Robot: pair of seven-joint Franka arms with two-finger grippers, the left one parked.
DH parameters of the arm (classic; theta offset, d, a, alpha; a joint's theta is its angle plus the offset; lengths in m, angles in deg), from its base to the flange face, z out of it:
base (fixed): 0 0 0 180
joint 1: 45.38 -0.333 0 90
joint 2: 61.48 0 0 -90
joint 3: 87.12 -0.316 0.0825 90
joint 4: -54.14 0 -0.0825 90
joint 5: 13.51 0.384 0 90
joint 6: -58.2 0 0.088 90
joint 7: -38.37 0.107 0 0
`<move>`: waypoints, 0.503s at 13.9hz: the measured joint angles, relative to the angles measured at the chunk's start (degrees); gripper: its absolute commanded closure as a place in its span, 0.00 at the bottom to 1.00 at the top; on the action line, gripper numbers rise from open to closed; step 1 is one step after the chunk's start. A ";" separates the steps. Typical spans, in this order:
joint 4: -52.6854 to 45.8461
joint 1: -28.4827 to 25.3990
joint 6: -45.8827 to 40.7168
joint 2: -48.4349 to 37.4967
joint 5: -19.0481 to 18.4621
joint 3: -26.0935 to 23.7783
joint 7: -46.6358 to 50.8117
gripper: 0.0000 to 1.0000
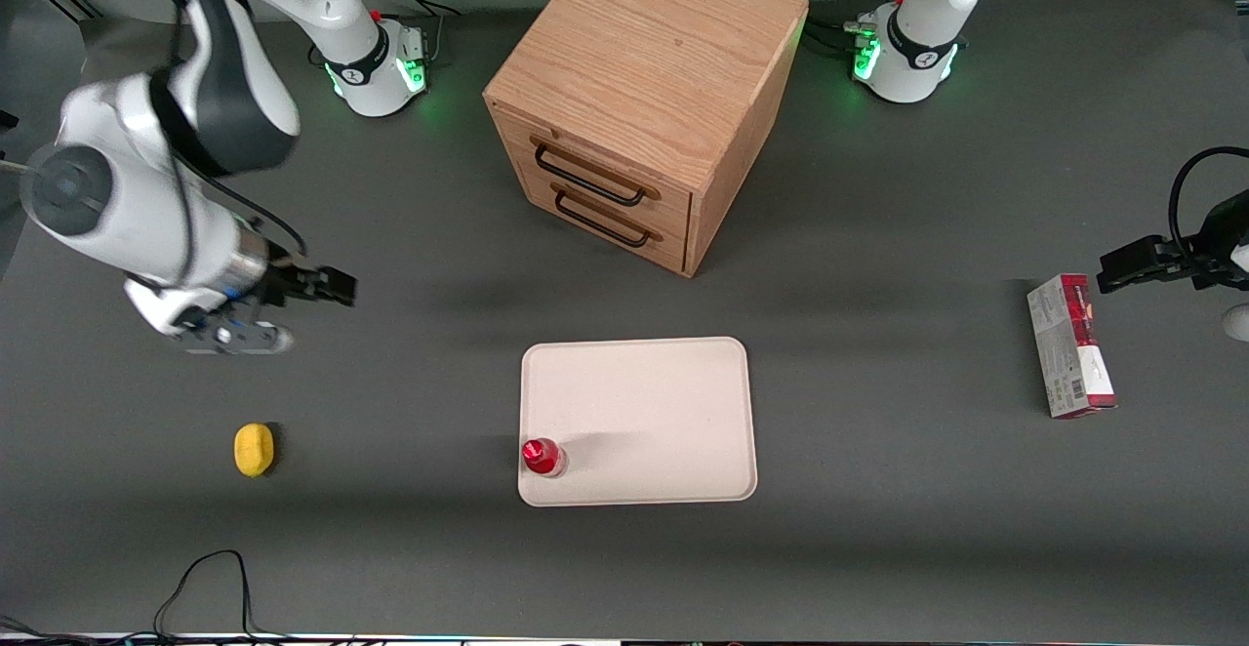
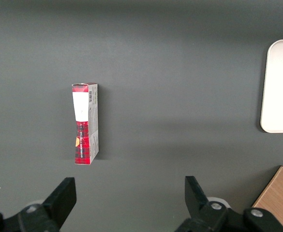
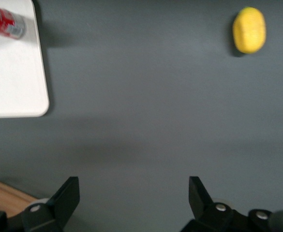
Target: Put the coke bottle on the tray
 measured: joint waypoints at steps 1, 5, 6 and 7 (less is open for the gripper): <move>0.95 0.07 -1.77 -2.26 0.25 1.35 -2.19 0.00; 0.13 0.07 -7.67 -6.61 0.41 2.91 -4.22 0.00; -0.78 -0.02 -8.76 -6.76 0.42 2.90 -4.22 0.00; -1.96 -0.09 -9.76 -6.73 0.44 2.89 -4.22 0.00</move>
